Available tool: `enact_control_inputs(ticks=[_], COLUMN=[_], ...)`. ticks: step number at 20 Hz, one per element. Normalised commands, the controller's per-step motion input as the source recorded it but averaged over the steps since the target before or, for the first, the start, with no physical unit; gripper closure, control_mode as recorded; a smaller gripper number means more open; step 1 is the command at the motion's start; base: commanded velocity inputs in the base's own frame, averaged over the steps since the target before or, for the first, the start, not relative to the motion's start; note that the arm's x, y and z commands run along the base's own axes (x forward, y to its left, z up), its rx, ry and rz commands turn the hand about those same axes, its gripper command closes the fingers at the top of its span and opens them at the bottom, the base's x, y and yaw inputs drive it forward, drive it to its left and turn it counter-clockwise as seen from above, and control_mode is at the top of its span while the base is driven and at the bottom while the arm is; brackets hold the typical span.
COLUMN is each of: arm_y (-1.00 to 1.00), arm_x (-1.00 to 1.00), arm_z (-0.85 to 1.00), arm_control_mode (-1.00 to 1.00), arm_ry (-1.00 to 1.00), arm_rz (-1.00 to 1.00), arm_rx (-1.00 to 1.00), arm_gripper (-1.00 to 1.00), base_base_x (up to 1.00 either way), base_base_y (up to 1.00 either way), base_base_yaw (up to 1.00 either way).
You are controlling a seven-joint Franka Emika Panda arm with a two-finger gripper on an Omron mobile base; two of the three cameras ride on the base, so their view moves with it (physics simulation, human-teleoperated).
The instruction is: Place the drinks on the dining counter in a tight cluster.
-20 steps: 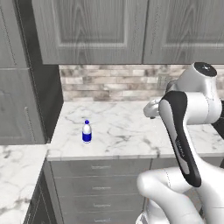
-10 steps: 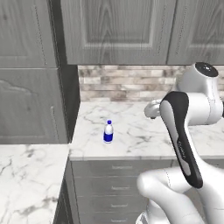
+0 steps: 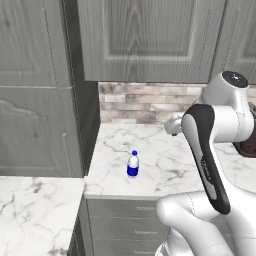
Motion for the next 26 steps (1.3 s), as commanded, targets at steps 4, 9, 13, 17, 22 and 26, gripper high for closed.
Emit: enact_control_inputs(ticks=[4,9,13,17,22,26], arm_y=[0.0,0.0,0.0,0.0,0.0,0.0], arm_x=[0.0,0.0,0.0,0.0,0.03,0.54], arm_z=[0.0,0.0,0.0,-0.08,-0.46,-0.37], arm_control_mode=[1.0,1.0,1.0,-1.0,-1.0,-1.0], arm_ry=[0.0,0.0,0.0,0.0,-0.01,0.01], arm_rz=[0.0,0.0,0.0,0.0,0.17,0.3], arm_rx=[0.0,0.0,0.0,0.0,0.05,0.16], arm_gripper=[-1.0,-1.0,-1.0,-1.0,-1.0,-1.0], base_base_x=[0.14,0.0,0.0,0.0,0.0,0.0], base_base_y=[0.03,0.0,0.0,0.0,0.0,0.0], base_base_yaw=[0.03,0.0,0.0,0.0,0.0,0.0])
